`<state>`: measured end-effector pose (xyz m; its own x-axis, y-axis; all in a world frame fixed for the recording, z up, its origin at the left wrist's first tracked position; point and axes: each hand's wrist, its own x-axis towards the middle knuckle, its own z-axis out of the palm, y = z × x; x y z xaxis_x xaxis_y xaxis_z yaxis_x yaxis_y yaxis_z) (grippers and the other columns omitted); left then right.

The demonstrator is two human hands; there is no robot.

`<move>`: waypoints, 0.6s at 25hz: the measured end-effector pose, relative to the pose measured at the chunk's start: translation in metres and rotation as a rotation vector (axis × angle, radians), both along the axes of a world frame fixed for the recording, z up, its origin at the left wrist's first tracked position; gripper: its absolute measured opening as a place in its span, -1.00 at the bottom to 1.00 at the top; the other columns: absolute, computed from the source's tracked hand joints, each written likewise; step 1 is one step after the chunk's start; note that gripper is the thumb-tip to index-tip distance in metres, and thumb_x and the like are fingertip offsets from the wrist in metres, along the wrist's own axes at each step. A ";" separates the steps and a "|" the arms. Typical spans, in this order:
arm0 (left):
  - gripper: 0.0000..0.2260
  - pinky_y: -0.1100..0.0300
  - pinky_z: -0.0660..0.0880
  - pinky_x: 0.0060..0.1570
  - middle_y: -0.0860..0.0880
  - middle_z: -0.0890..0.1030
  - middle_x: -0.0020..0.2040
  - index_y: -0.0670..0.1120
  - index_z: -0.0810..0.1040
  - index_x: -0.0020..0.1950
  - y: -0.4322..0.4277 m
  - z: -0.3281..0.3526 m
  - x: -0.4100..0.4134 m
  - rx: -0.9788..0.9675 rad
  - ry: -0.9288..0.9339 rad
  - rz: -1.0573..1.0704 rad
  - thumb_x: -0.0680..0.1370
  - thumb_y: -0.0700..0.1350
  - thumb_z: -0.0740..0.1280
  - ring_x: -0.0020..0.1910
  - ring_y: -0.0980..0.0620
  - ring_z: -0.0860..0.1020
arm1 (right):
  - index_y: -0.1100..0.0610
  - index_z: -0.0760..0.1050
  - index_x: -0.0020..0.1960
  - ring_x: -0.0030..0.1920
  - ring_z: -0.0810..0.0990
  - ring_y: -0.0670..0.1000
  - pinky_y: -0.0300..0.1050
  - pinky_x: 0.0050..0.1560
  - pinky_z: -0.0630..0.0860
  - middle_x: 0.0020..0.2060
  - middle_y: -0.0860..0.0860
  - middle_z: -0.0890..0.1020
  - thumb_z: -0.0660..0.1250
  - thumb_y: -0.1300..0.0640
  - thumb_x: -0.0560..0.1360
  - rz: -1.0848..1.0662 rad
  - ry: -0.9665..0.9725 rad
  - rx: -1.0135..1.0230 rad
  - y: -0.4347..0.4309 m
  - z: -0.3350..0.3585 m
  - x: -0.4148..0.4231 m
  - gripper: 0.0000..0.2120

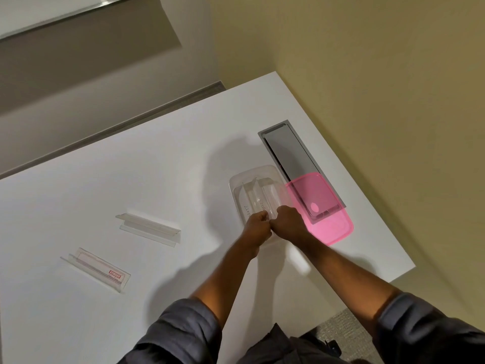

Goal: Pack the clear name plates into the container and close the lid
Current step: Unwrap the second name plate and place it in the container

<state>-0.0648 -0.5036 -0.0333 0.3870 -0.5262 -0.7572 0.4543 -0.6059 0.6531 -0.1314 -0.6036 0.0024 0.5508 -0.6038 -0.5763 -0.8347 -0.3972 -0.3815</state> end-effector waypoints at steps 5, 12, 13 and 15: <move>-0.77 -0.07 0.64 0.17 -0.14 0.55 -0.10 -0.12 0.48 -0.20 -0.004 0.005 -0.002 0.001 0.017 0.003 0.43 -0.43 0.17 0.01 -0.14 0.54 | 0.33 0.61 0.08 -0.14 0.67 0.15 -0.02 -0.07 0.65 -0.07 0.22 0.71 0.37 0.14 0.64 0.014 0.013 0.044 0.000 -0.003 0.001 -0.77; -0.67 -0.02 0.57 0.08 -0.18 0.61 0.07 -0.11 0.60 0.06 -0.004 0.000 -0.006 0.017 0.072 -0.003 0.47 -0.40 0.17 0.07 -0.14 0.54 | 0.36 0.62 0.11 0.02 0.74 0.23 -0.08 -0.09 0.59 0.01 0.26 0.73 0.32 0.22 0.66 0.025 0.014 0.010 0.002 -0.008 0.001 -0.80; -0.65 -0.03 0.61 0.12 -0.17 0.62 0.10 -0.11 0.62 0.10 -0.004 0.000 -0.006 0.013 0.079 -0.004 0.50 -0.41 0.16 0.09 -0.14 0.57 | 0.35 0.62 0.11 0.02 0.74 0.22 -0.11 -0.13 0.54 0.01 0.25 0.74 0.31 0.24 0.66 0.019 0.019 0.009 0.002 -0.007 0.002 -0.82; -0.63 -0.04 0.65 0.17 -0.18 0.64 0.13 -0.11 0.61 0.13 -0.005 0.003 -0.005 0.007 0.089 -0.017 0.54 -0.43 0.13 0.12 -0.12 0.60 | 0.34 0.62 0.11 0.03 0.75 0.21 -0.14 -0.14 0.49 0.02 0.25 0.74 0.31 0.27 0.65 0.004 0.020 0.005 0.003 -0.007 0.002 -0.83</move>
<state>-0.0697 -0.5081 -0.0307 0.3087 -0.5266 -0.7921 0.5003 -0.6183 0.6061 -0.1290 -0.6008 -0.0046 0.5419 -0.5986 -0.5899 -0.8403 -0.3991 -0.3669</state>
